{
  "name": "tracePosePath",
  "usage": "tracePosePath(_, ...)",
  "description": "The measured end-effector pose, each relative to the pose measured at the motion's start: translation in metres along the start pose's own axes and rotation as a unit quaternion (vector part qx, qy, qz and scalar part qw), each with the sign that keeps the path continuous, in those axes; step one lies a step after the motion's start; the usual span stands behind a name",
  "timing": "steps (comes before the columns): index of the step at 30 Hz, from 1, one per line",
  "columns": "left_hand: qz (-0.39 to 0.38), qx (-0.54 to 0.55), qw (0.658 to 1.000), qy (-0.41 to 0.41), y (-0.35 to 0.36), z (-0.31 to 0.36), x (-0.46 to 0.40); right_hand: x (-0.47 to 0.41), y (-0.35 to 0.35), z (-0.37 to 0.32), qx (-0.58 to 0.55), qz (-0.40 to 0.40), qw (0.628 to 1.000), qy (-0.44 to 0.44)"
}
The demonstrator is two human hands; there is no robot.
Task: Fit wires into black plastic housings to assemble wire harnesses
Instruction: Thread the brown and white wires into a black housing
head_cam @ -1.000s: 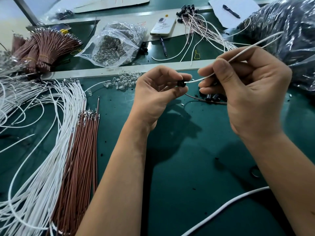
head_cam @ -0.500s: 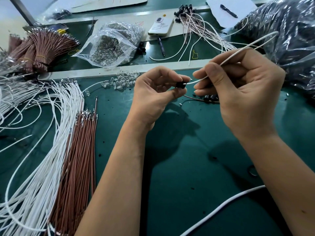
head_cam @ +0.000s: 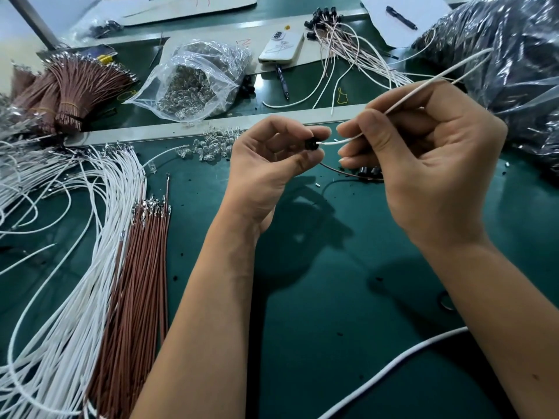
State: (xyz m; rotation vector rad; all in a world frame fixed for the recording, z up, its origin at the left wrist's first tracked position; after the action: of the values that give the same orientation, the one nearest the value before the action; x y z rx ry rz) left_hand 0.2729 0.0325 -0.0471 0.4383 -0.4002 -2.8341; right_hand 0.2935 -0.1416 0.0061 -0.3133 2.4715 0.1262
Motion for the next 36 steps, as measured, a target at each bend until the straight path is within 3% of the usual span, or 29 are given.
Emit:
tracePosePath(16,-0.01,-0.014,1.0,-0.001,0.0031,-0.0018,0.0005,0.0009,0.0023,0.0005,0.051,-0.009,0.998,-0.02)
tracePosePath(36,-0.02,-0.081,0.997,0.004,0.0021,-0.0051,-0.0005,0.0009,0.0036,-0.0012,0.181,-0.016,0.978,-0.105)
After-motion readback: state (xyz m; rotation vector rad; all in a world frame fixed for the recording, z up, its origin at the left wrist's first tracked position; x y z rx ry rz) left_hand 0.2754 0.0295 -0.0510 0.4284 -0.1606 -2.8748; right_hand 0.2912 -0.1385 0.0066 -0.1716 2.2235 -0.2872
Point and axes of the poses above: each hand's wrist, its own x-axis away from the middle knuckle, its own y-axis out of the palm, z = x × y, the point moved 7 cm from there along -x, towards the middle knuckle, and after that the axes turned 1 degree about x, right-handed, at the moved point
